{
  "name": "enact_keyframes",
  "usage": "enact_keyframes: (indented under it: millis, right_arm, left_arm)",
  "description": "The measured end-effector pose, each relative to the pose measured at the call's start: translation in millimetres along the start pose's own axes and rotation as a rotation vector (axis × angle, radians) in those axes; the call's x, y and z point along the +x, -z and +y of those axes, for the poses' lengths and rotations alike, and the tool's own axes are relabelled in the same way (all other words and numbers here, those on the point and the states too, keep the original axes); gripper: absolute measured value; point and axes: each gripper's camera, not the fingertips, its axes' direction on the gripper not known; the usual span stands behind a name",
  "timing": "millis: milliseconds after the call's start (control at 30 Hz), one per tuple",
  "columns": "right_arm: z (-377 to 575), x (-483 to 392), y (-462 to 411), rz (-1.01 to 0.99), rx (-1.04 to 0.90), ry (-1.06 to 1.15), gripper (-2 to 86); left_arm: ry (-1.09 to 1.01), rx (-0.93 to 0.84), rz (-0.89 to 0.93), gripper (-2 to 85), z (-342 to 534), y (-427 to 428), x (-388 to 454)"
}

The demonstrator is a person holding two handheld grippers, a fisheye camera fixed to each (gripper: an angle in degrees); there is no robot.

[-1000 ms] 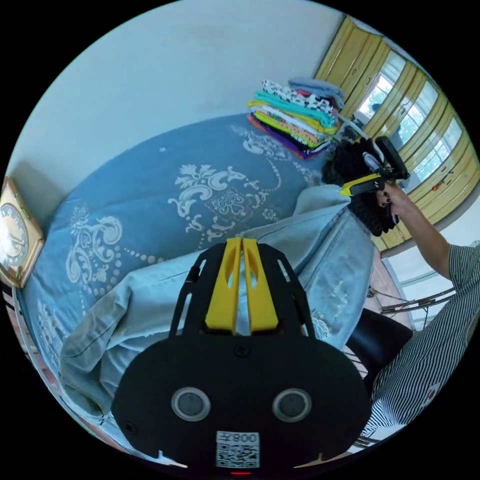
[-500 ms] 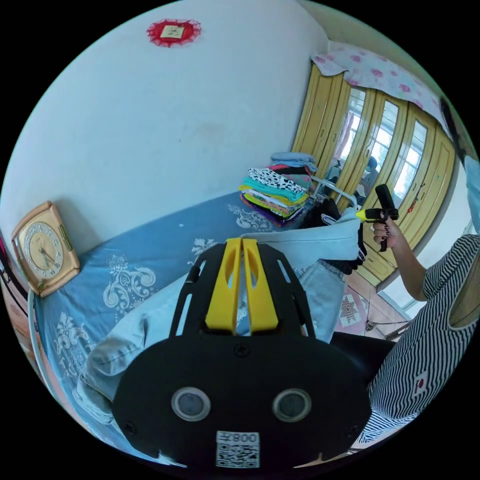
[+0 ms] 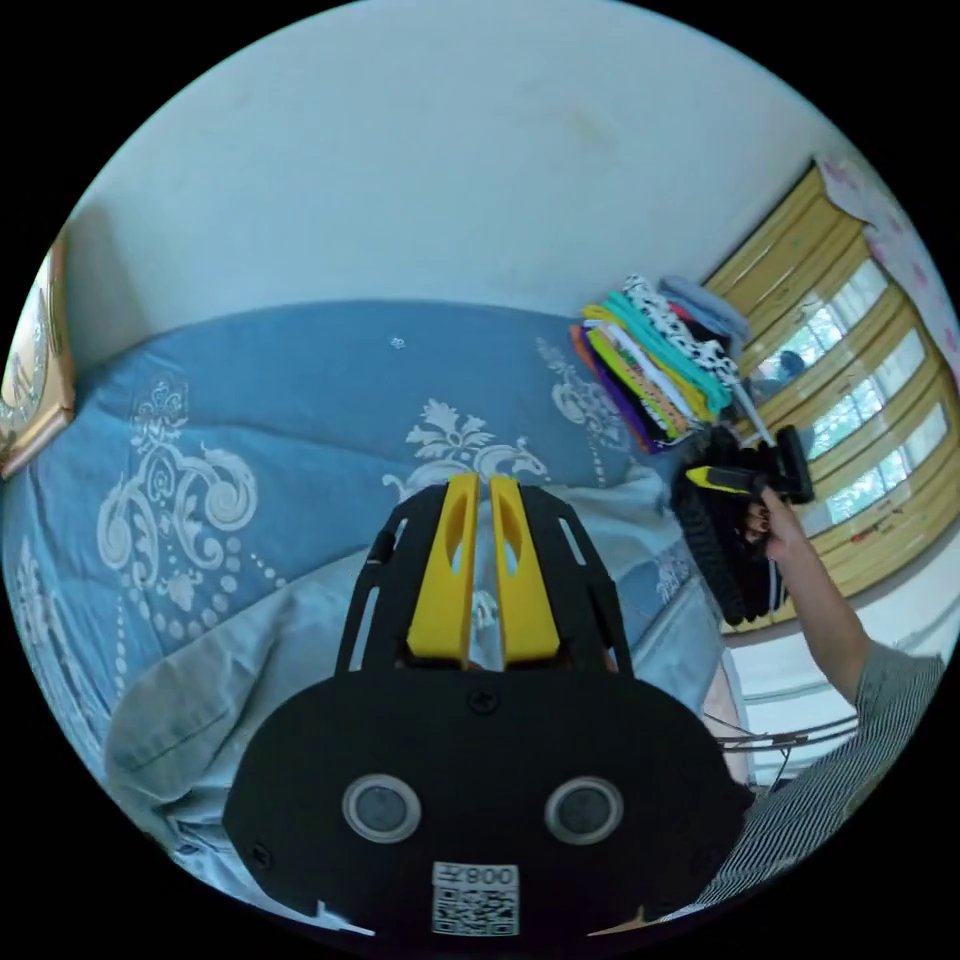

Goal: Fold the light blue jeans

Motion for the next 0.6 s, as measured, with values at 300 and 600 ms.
enact_keyframes:
  millis: [300, 600]
  right_arm:
    - [38.8, -27.5, -41.2, 0.156, -0.017, 0.168, 5.6]
    - [72.1, -24.4, -38.9, 0.265, 0.030, 0.173, 6.7]
  left_arm:
    - [0.216, 0.112, -0.101, 7.9, 169.9, 152.6, -76.2]
    - [0.440, 0.236, -0.525, 12.3, 212.3, 278.2, -136.8]
